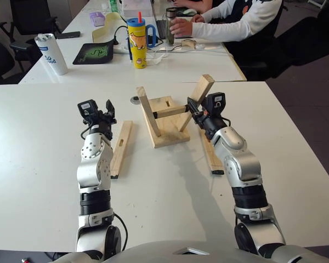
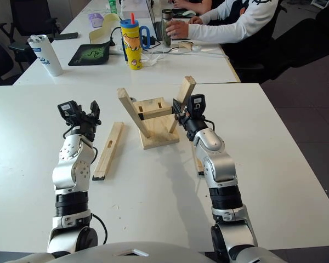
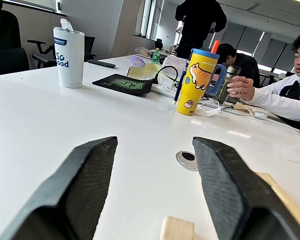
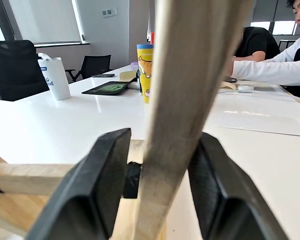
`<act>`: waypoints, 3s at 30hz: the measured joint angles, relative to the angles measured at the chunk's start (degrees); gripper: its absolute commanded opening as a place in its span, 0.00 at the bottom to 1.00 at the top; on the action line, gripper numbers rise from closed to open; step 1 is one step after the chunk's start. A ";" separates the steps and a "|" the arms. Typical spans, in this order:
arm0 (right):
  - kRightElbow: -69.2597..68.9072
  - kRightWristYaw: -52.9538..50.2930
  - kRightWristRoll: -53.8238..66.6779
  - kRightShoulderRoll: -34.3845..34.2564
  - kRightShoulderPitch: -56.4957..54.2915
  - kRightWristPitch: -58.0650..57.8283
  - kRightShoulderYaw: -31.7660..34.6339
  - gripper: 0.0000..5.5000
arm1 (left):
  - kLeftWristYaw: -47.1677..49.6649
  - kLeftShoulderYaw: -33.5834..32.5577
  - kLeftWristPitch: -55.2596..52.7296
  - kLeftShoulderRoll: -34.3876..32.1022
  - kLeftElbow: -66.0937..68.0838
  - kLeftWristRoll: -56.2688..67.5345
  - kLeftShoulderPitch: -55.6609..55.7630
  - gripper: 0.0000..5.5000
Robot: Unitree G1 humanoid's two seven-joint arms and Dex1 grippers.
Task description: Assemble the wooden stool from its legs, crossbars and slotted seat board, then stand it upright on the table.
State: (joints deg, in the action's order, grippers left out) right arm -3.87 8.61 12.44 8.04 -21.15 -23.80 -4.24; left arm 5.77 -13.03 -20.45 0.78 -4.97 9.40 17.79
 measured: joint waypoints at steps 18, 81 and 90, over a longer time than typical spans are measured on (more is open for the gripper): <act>1.91 -0.39 -1.78 -1.89 -2.89 0.96 2.90 0.34 | 0.13 0.11 0.04 0.29 -0.68 0.16 -0.14 0.51; 9.24 37.39 13.84 9.21 -8.24 4.10 -1.68 0.11 | 0.83 0.57 0.74 0.98 -2.66 1.31 -0.27 0.51; 18.32 22.05 -5.49 11.43 -14.60 8.51 -5.48 0.03 | 1.98 -2.14 0.76 0.07 -3.14 1.74 -0.83 0.51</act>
State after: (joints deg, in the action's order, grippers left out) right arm 14.46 30.66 6.95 19.47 -35.75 -15.29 -9.72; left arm 7.75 -15.17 -19.70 0.85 -8.11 11.14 16.97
